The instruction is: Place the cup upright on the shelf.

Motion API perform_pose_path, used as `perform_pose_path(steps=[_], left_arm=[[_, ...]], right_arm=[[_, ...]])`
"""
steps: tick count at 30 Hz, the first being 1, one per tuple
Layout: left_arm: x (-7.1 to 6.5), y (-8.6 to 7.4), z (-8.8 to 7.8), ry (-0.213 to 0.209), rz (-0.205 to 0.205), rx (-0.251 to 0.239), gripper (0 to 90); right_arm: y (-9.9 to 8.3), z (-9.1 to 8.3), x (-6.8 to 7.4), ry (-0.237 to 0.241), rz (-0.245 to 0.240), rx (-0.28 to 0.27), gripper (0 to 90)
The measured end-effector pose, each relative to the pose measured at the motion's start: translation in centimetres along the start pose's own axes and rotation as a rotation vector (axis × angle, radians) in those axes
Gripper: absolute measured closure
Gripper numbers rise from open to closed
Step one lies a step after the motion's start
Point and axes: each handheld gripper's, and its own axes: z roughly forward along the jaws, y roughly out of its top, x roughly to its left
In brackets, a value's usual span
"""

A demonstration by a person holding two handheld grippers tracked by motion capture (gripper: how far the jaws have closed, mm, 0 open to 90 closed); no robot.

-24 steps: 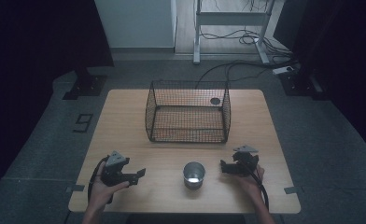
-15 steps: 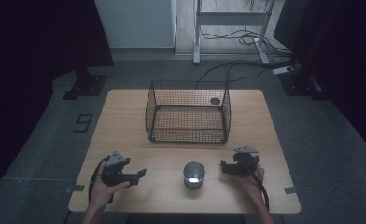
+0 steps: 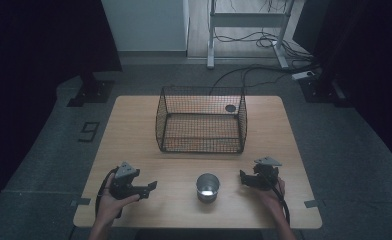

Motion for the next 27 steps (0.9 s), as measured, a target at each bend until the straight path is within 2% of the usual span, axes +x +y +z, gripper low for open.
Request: perform_pose_path(steps=[8, 18, 27], left_arm=[[-0.1, 0.0, 0.1, -0.002, 0.003, 0.002, 15.5], [-0.1, 0.0, 0.1, -0.003, 0.003, 0.001, 15.5], [-0.2, 0.0, 0.2, -0.004, 0.006, 0.007, 15.5]], right_arm=[[0.3, -0.8, 0.3, 0.010, 0.002, -0.029, 9.7], [0.8, -2.0, 0.8, 0.015, -0.020, -0.064, 10.6], [1.7, -4.1, 1.8, 0.073, -0.028, -0.129, 11.6]])
